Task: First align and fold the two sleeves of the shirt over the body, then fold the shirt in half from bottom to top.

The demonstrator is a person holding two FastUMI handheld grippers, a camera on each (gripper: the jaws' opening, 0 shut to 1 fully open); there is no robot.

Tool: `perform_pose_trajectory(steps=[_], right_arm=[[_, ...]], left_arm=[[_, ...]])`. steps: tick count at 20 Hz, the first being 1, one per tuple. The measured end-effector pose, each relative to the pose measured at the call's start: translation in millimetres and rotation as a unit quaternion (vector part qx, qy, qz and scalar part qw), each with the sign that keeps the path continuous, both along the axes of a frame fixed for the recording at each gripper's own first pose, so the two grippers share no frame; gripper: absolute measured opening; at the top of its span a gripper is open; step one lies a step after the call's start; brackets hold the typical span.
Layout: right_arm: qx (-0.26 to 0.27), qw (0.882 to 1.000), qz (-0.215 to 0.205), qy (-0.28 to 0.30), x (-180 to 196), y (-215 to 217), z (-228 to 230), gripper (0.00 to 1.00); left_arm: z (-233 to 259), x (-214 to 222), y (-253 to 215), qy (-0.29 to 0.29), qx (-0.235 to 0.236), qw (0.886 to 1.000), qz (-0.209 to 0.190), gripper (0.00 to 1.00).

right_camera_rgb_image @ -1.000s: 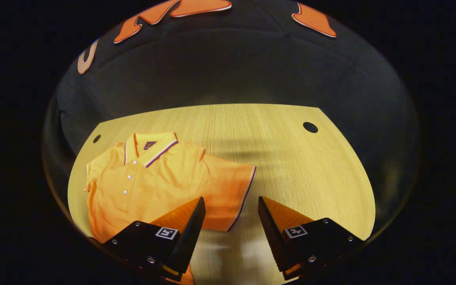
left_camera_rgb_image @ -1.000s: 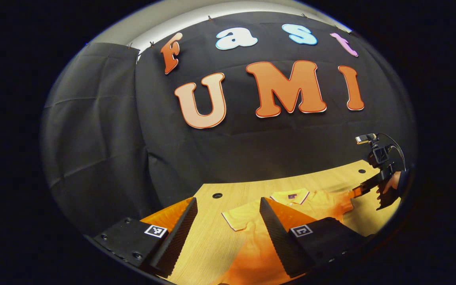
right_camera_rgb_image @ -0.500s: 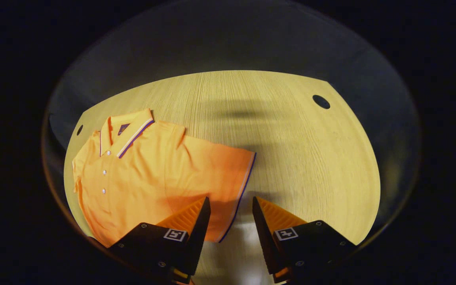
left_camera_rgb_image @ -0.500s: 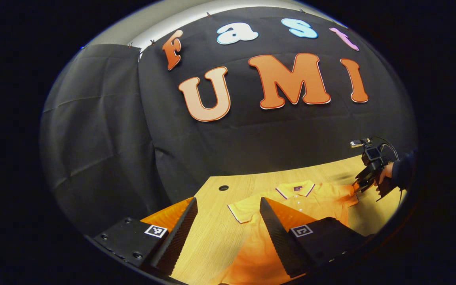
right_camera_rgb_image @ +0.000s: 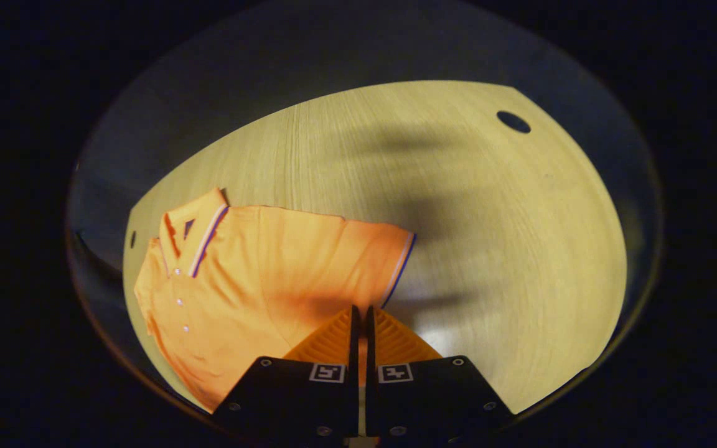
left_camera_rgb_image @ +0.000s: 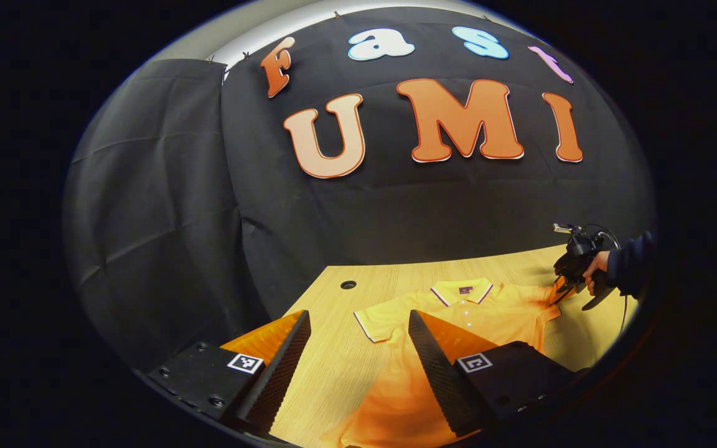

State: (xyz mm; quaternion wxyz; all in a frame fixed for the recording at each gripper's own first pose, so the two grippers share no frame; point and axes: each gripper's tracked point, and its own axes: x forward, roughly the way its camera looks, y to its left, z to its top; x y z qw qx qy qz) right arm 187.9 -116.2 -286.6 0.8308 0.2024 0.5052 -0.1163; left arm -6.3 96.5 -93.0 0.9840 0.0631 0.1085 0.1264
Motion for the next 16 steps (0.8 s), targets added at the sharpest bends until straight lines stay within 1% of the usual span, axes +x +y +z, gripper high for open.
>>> perform_pose_trajectory(steps=[2,5,8,12,14,16], right_arm=[[0.009,0.999,0.007,-0.046,10.6,8.0,22.2,0.05],[0.011,0.997,0.024,-0.074,20.7,21.6,43.4,0.05],[0.043,0.993,0.058,-0.088,21.8,54.6,65.1,0.05],[0.041,0.989,0.101,-0.100,30.4,89.3,71.7,0.05],[0.041,0.988,0.111,-0.099,32.8,100.7,70.3,0.05],[0.064,0.986,0.118,-0.096,33.5,118.3,70.5,0.05]], left_arm=[[-3.4,0.9,3.4,0.003,-0.006,1.000,0.003,0.97],[-8.0,1.5,4.9,0.004,-0.014,1.000,0.002,0.97],[-8.2,3.0,5.0,0.005,-0.016,1.000,0.000,0.97],[-10.6,1.8,9.3,0.006,-0.020,1.000,0.004,0.97],[-13.8,-0.7,11.4,0.008,-0.019,1.000,0.008,0.97],[-16.0,-3.7,14.0,0.011,-0.017,1.000,0.012,0.97]])
